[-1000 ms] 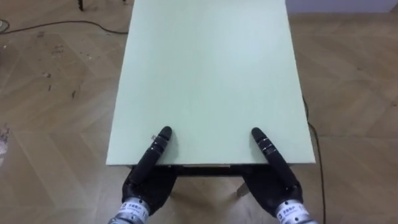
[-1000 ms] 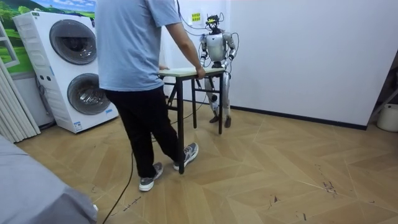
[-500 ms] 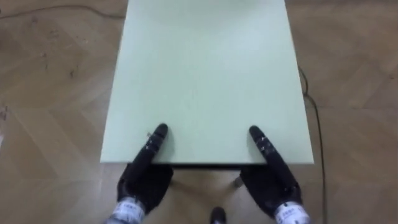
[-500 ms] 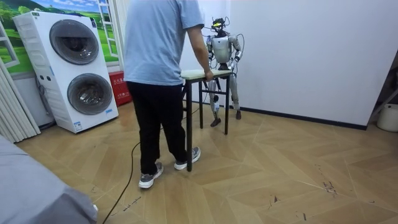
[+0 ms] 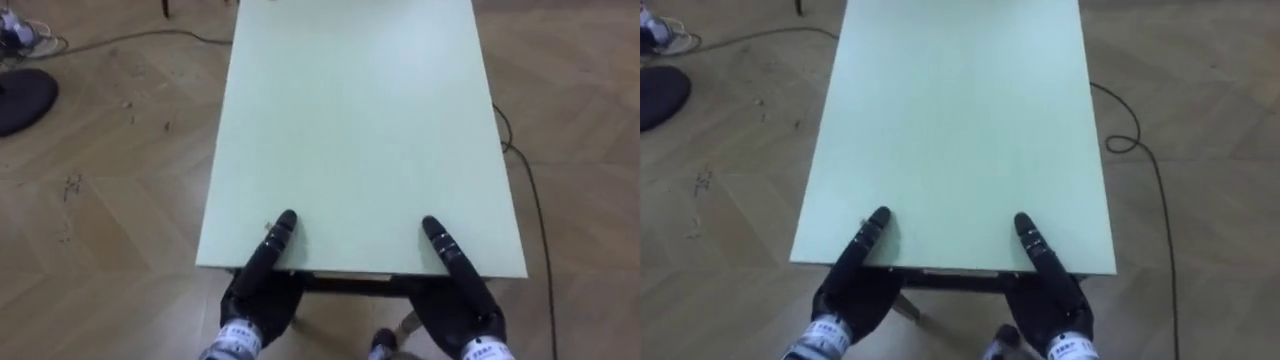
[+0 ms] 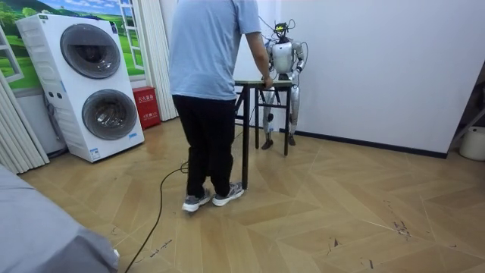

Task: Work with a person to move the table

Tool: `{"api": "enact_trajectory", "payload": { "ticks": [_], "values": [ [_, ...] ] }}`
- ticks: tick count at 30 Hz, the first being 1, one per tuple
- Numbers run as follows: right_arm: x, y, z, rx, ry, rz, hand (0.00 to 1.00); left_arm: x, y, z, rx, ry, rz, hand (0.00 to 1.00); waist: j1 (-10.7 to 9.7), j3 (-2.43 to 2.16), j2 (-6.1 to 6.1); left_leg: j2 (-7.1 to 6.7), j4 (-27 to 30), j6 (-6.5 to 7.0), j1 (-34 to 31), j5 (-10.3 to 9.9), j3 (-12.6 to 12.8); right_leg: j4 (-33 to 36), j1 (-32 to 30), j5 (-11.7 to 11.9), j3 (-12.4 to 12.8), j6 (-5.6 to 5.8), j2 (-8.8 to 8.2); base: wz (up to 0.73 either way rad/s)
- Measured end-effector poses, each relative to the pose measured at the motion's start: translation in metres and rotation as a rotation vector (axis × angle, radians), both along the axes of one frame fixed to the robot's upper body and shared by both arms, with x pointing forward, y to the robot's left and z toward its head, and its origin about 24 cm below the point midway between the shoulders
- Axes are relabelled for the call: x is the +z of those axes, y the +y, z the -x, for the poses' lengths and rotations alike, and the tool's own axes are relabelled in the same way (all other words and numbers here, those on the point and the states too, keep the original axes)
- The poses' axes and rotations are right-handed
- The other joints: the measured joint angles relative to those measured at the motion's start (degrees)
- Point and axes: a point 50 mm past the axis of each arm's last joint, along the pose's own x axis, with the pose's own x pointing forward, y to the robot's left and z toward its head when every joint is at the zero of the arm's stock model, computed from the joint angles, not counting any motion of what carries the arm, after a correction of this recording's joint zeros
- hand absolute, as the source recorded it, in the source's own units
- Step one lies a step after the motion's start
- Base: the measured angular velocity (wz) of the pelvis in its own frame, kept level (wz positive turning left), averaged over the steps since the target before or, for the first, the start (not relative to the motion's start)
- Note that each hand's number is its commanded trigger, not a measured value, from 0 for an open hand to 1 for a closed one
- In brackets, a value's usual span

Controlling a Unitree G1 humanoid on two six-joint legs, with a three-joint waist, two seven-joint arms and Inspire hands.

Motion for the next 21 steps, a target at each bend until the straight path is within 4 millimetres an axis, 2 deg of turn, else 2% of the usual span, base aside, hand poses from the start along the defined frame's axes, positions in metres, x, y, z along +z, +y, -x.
{"api": "enact_trajectory", "payload": {
  "ticks": [1, 2, 3, 4, 6, 8, 9, 11, 12, 13, 17, 21],
  "values": [
    [0.000, 0.001, -0.001, -0.002, -0.001, -0.008, 1.00, 0.000, 0.002, 0.000, -0.001, 0.001, -0.009, 1.00, 0.44, 0.04, -0.46, -1.08, 0.07, -0.75, -0.02, 0.86, 0.02, -1.83, 1.30, -1.38, 2.16, 1.08, 0.77, 0.10],
    [0.001, 0.001, -0.002, 0.000, -0.004, -0.003, 1.00, 0.001, 0.001, 0.000, 0.001, 0.002, -0.006, 1.00, 1.27, 0.00, -0.41, -1.96, -0.04, -0.64, -0.18, 0.99, -0.25, -3.13, 1.33, -1.30, 2.26, 0.91, 1.12, -0.70],
    [0.002, 0.000, -0.006, 0.012, -0.010, 0.010, 1.00, 0.001, 0.001, 0.000, 0.006, 0.004, 0.000, 1.00, 3.25, -0.17, -0.12, -3.70, -0.78, 0.03, -0.74, 1.27, -1.98, -6.59, 1.35, -0.35, 2.25, -0.47, 2.03, -0.95],
    [0.003, 0.000, -0.007, 0.021, -0.008, 0.015, 1.00, 0.001, 0.002, -0.001, 0.012, 0.003, 0.003, 1.00, 4.79, -0.39, 0.50, -3.85, -1.88, 0.89, -1.30, 1.88, -4.24, -10.21, 2.21, 2.12, 2.03, -0.58, 3.17, -0.74],
    [0.001, 0.004, -0.004, 0.020, 0.007, -0.006, 1.00, 0.001, 0.005, -0.001, 0.008, 0.001, -0.012, 1.00, 3.95, -0.32, -0.06, -3.33, -3.64, 1.33, -0.78, 3.25, -4.40, -12.00, 4.34, 3.04, 0.88, -0.47, 3.57, 0.10],
    [0.000, 0.006, -0.003, 0.023, 0.013, -0.007, 1.00, 0.000, 0.007, 0.003, 0.013, 0.008, -0.016, 1.00, 5.03, -0.26, -0.23, -3.06, -6.07, 1.31, 0.80, 4.52, -3.10, -11.47, 5.64, 2.26, 0.29, -0.44, 4.53, -0.19],
    [0.000, 0.007, -0.003, 0.026, 0.011, -0.006, 1.00, 0.000, 0.008, 0.004, 0.019, 0.008, -0.015, 1.00, 5.88, -0.24, -0.31, -3.13, -6.68, 1.18, 1.47, 4.65, -2.77, -12.65, 6.35, 2.12, 0.48, -0.30, 5.09, -0.35],
    [0.000, 0.008, -0.003, 0.028, 0.011, -0.008, 1.00, 0.001, 0.011, 0.005, 0.022, 0.005, -0.023, 1.00, 6.04, -0.25, -0.32, -3.37, -7.25, 1.07, 1.67, 4.72, -2.95, -15.14, 7.36, 2.19, 0.02, -0.42, 5.42, -0.14],
    [0.000, 0.009, -0.003, 0.030, 0.009, -0.010, 1.00, 0.001, 0.011, 0.005, 0.024, 0.003, -0.024, 1.00, 6.29, -0.26, -0.33, -3.58, -7.94, 0.97, 1.73, 4.92, -2.94, -16.51, 7.77, 2.65, -0.08, -1.08, 5.77, 0.00],
    [0.000, 0.010, -0.003, 0.033, 0.010, -0.012, 1.00, 0.001, 0.012, 0.006, 0.027, 0.004, -0.025, 1.00, 6.53, -0.29, -0.46, -3.55, -8.19, 0.95, 1.96, 4.93, -2.93, -17.35, 8.22, 2.84, -0.14, -1.11, 6.14, -0.03],
    [0.000, 0.011, -0.003, 0.037, 0.009, -0.010, 1.00, 0.001, 0.013, 0.007, 0.032, 0.004, -0.022, 1.00, 6.92, -0.29, -0.78, -3.46, -8.76, 0.90, 2.14, 4.96, -3.24, -18.33, 8.67, 2.86, -0.90, -1.06, 6.32, 0.03],
    [0.000, 0.013, -0.002, 0.041, 0.010, -0.008, 1.00, 0.001, 0.014, 0.009, 0.037, 0.008, -0.022, 1.00, 7.69, -0.27, -0.80, -3.33, -9.74, 0.77, 3.02, 5.04, -4.62, -20.48, 10.52, 3.01, -1.90, -0.82, 6.78, 0.11]
  ]
}}
